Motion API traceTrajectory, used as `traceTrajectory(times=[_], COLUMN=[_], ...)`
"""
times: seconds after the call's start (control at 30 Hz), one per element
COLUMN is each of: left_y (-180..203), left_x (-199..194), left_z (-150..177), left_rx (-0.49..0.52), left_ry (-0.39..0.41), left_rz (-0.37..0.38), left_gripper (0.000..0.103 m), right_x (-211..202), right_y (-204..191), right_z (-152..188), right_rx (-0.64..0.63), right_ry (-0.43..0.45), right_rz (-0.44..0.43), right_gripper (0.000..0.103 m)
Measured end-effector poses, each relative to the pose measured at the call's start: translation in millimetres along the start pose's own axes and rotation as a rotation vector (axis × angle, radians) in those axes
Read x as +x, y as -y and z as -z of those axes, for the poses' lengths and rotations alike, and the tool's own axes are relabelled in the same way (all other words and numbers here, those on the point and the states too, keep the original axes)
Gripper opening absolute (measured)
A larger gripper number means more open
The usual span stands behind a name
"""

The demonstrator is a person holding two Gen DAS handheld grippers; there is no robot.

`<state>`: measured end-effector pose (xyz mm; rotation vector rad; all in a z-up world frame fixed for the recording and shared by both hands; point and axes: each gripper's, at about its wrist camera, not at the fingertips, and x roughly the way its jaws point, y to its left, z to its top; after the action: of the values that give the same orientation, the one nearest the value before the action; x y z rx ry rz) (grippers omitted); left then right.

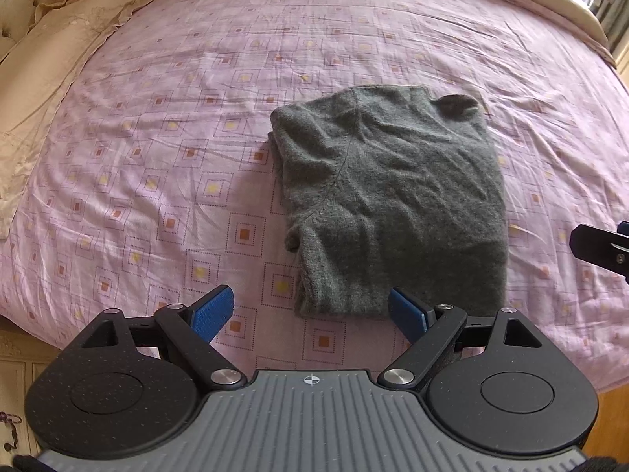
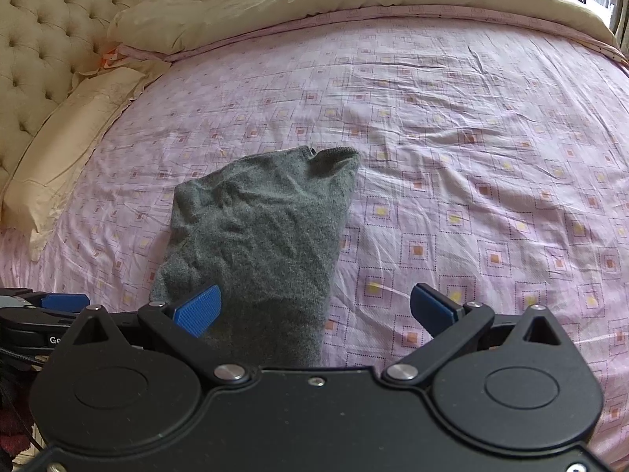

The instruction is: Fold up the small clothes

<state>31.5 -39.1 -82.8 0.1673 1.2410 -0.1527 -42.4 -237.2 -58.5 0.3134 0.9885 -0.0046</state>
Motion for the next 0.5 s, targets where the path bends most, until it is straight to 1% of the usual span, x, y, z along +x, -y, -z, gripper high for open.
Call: traceTrajectory(times=[0.5], left_y=[2.5], left_x=[2.8], left_z=[0.2], left_rx=[0.004], left_ry=[-0.009], left_rz=[0.000], left_gripper=[0.086], right_x=[5.5], right_y=[2.4], right_z=[1.8], right_rx=[0.030], right_ry=[-0.019], right_rz=[-0.008], right_gripper=[0.102])
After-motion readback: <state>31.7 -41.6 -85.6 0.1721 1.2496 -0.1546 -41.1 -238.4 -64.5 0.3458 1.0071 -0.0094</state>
